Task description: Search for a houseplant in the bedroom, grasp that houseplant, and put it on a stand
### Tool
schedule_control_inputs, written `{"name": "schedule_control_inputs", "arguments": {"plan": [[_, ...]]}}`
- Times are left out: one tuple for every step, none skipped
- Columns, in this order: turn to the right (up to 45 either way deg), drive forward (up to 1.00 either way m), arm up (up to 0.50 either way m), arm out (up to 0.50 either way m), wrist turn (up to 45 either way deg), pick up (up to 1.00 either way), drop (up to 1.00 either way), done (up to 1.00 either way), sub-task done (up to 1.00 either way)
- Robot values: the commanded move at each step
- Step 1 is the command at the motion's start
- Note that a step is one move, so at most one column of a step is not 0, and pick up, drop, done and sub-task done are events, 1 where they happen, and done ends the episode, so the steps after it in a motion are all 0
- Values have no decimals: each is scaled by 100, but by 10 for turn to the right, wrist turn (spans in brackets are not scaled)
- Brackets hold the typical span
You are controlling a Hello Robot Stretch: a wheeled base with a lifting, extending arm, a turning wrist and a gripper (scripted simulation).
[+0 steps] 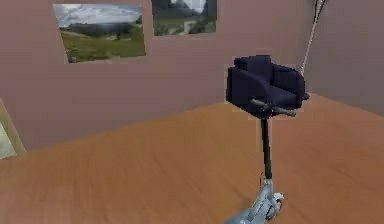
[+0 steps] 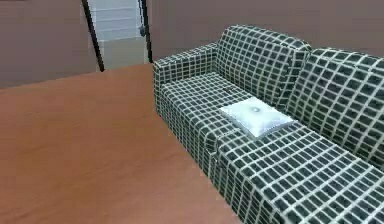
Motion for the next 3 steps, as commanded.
{"name": "schedule_control_inputs", "arguments": {"plan": [[-450,0,0,0,0,0,0,0,0],[-90,0,0,0,0,0,0,0,0],[0,30,0,0,0,0,0,0,0]]}}
